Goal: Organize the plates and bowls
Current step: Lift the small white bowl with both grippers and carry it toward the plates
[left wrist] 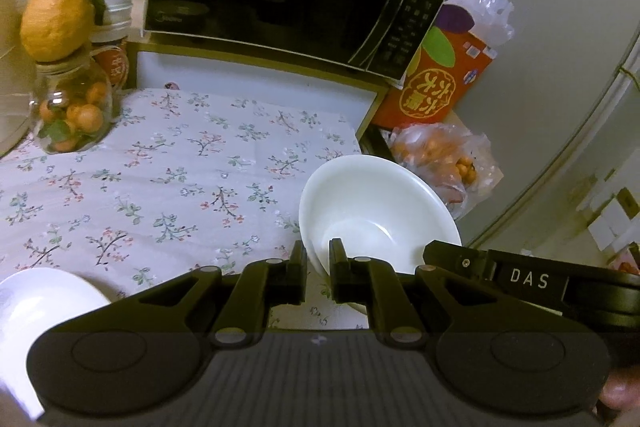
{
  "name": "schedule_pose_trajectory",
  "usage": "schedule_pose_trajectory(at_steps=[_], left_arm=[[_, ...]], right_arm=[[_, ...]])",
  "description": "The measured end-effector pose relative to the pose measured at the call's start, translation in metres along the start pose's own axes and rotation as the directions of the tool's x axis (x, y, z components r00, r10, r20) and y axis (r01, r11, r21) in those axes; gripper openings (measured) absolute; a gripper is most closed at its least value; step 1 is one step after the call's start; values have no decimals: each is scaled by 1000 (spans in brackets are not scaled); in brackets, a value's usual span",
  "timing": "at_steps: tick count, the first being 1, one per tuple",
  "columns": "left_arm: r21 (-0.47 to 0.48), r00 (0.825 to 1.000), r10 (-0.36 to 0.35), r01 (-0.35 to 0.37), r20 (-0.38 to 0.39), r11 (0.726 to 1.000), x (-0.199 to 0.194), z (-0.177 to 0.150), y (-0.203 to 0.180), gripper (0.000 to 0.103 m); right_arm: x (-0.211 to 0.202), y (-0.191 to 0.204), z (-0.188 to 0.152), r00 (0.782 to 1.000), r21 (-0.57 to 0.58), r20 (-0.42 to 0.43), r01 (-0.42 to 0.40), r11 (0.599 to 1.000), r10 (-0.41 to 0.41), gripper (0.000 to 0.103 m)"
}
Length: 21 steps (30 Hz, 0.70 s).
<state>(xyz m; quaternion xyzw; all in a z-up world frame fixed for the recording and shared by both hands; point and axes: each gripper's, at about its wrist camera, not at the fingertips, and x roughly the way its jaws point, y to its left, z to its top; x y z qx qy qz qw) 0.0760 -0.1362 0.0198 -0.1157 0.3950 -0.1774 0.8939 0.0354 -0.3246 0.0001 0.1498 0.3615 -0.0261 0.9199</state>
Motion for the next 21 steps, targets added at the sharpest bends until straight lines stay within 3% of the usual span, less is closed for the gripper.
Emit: schedule_pose_trajectory(at_steps=[8,21], left_arm=[[2,1000,6,-6,5,1000,-14,-10,9,10],[-5,999,0,0,-33,1000,-30,-29,28,11]], right_arm=[[-22,19,-12,999,-72,27,-42,997,44,10],[-24,32,-30,996,-105,-37,-81,991,77,9]])
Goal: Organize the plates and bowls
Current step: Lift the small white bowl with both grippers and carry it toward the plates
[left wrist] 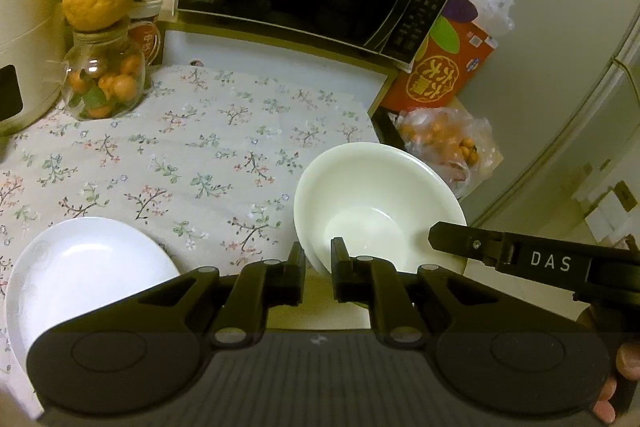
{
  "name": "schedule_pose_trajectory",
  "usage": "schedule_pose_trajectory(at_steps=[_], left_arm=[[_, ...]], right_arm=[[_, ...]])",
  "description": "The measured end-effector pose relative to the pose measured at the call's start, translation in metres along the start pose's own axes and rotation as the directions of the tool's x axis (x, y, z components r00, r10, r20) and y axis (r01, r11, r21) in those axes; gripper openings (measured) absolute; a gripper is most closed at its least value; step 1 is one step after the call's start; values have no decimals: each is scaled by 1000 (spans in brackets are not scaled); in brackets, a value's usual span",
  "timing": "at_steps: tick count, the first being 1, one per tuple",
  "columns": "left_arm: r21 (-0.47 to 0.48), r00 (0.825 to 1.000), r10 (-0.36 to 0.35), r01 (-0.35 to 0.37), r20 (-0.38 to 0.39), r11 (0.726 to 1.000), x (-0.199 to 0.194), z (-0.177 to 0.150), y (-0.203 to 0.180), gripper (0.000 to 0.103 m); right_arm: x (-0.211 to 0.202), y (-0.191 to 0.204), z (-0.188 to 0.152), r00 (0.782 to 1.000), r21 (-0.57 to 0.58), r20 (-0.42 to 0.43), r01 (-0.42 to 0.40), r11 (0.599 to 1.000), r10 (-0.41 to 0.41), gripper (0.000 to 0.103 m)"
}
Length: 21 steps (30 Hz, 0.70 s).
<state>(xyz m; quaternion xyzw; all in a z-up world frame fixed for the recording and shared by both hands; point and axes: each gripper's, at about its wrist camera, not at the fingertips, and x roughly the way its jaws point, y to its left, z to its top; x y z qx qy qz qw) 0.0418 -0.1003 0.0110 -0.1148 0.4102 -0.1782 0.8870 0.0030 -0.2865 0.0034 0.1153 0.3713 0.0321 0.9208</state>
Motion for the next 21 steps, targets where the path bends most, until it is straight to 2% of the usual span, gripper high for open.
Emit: schedule_pose_trajectory(at_steps=[10,21], left_arm=[[3,999,16,-15,-42,1000,-1,-10,6,11],[51,993,70,-66,-95,997,4,-28,8,11]], right_arm=[[5,6,-12,999,-15,-40,0,1000,0,10],[19,11,-32,993,-58,-116,19,998,-26,11]])
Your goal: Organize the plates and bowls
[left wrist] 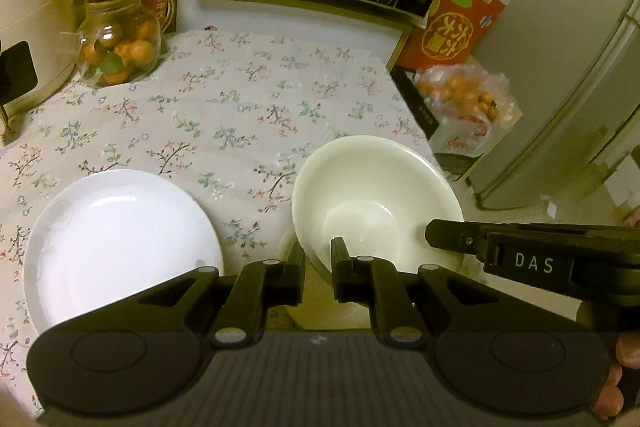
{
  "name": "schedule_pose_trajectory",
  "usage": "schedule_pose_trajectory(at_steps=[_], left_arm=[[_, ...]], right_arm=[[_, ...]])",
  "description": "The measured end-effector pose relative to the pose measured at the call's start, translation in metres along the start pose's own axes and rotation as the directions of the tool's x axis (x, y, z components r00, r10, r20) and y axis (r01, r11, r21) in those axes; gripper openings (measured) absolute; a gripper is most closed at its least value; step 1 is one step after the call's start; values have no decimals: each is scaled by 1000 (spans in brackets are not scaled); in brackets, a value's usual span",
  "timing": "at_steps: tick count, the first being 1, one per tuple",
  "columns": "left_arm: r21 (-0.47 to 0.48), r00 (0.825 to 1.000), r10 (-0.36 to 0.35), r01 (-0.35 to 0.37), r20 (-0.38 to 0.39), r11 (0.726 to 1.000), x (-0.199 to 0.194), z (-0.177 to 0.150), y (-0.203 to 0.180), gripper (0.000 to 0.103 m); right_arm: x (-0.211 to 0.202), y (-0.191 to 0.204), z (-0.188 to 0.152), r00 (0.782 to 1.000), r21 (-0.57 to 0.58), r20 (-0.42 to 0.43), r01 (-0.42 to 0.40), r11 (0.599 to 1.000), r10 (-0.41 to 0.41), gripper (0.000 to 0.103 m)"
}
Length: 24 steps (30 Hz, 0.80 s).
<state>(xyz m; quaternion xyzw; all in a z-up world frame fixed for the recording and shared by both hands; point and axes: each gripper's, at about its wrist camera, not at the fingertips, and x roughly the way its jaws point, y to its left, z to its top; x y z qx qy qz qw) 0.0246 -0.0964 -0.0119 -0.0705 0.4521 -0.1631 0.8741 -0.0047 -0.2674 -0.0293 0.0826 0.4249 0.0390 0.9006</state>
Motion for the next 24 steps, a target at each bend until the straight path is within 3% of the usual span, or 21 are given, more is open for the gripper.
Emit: schedule_pose_trajectory(at_steps=[24], left_arm=[[55,991,94,-89,-99,995,25,-13,1,12]], right_arm=[[28,11,-17,991,-74,-126,35,997,-44,14]])
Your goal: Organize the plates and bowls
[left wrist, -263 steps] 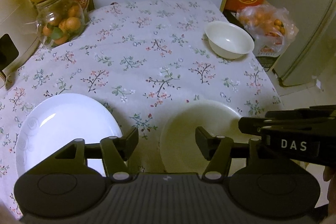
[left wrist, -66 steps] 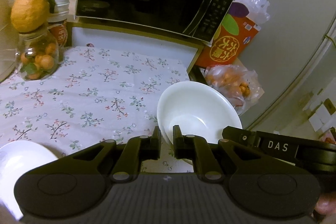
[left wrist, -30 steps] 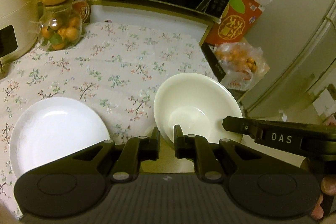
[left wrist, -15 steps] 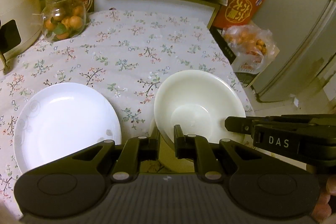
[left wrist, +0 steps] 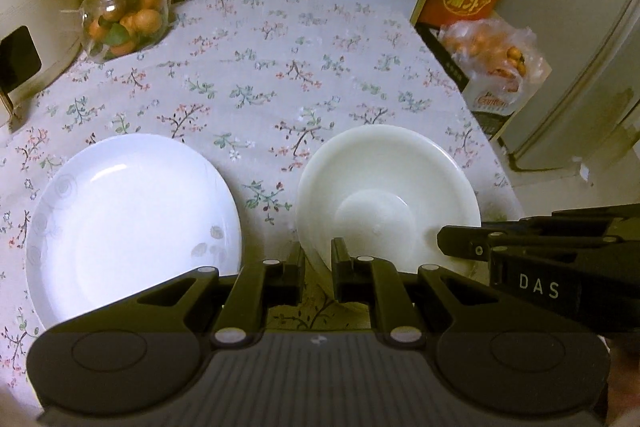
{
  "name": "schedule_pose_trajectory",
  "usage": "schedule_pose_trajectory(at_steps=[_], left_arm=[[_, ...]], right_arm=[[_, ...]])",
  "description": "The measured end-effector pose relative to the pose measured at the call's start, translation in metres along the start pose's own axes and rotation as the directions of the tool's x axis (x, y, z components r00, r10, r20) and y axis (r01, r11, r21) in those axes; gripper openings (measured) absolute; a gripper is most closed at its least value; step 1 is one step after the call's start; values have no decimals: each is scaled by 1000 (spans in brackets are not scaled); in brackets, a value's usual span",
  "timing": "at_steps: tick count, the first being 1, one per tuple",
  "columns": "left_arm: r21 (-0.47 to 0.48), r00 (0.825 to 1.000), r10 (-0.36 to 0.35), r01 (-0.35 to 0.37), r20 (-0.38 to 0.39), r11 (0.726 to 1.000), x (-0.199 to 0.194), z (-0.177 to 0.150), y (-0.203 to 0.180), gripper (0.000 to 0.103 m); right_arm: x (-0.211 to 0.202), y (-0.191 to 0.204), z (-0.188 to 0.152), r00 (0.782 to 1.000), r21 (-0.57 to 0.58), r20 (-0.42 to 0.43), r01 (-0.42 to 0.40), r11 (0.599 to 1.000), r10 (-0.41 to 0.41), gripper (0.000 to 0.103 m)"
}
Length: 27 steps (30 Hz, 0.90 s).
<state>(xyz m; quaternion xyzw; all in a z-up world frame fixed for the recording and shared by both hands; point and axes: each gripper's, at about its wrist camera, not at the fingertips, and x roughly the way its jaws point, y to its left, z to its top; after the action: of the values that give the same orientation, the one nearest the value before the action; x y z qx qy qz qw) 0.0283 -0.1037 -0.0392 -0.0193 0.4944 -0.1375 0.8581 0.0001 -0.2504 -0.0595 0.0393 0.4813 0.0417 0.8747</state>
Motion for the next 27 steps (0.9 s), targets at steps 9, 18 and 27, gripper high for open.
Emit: schedule_pose_trajectory(at_steps=[9,18,27], left_arm=[[19,1000,10,-10,-21,1000,6,-1,-2,12],[27,999,13,-12,-33,1000,12,1,-5,13],[24,998,18,-16,-52,1000,19,1,-5,14]], right_arm=[[10,0,-4,999,-12,-35,17,1000,-17,16],[10,3,-4,999,-42,-31,38,998,-39,21],[10,1,-1,998,-51,-22,58,997,-59,21]])
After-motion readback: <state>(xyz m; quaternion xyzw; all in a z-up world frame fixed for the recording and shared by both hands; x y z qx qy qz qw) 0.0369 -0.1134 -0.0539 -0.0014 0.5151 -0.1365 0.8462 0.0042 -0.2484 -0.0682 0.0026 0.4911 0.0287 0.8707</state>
